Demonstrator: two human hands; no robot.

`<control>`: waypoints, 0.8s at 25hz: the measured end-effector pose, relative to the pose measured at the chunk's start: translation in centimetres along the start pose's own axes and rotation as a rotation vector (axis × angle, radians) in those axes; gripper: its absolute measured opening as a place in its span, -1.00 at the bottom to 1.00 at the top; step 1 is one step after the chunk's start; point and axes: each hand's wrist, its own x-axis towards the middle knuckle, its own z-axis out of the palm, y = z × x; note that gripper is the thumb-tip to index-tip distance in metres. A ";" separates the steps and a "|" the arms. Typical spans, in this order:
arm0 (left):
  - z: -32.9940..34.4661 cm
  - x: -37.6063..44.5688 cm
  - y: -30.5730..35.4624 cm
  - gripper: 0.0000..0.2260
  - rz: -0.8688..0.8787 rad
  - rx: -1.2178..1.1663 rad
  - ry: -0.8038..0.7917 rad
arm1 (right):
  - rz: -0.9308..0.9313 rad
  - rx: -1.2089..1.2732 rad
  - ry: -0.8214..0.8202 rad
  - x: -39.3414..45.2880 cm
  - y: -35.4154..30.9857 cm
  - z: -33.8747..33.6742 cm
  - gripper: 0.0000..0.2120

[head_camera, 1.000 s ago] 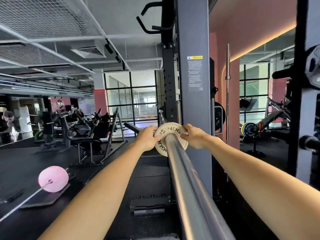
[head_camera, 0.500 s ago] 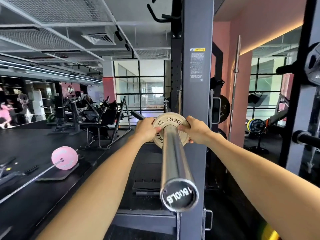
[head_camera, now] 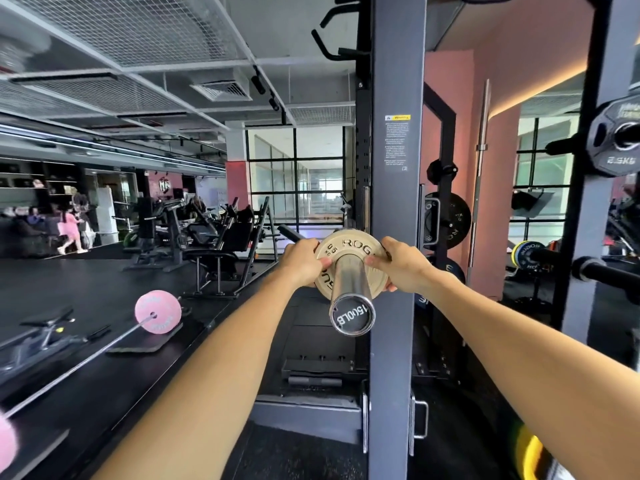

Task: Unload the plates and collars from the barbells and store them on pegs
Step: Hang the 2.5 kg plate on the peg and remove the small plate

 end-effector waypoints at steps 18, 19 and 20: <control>-5.9 -14.6 3.7 -0.87 0.056 -0.055 -0.035 | -0.069 0.049 0.034 -16.1 -4.9 -2.9 -0.74; -6.2 -15.2 3.8 -0.88 0.068 -0.048 -0.027 | -0.077 0.062 0.037 -16.9 -5.2 -3.0 -0.75; -6.6 -15.8 4.0 -0.88 0.082 -0.044 -0.019 | -0.083 0.078 0.040 -17.7 -5.5 -3.2 -0.75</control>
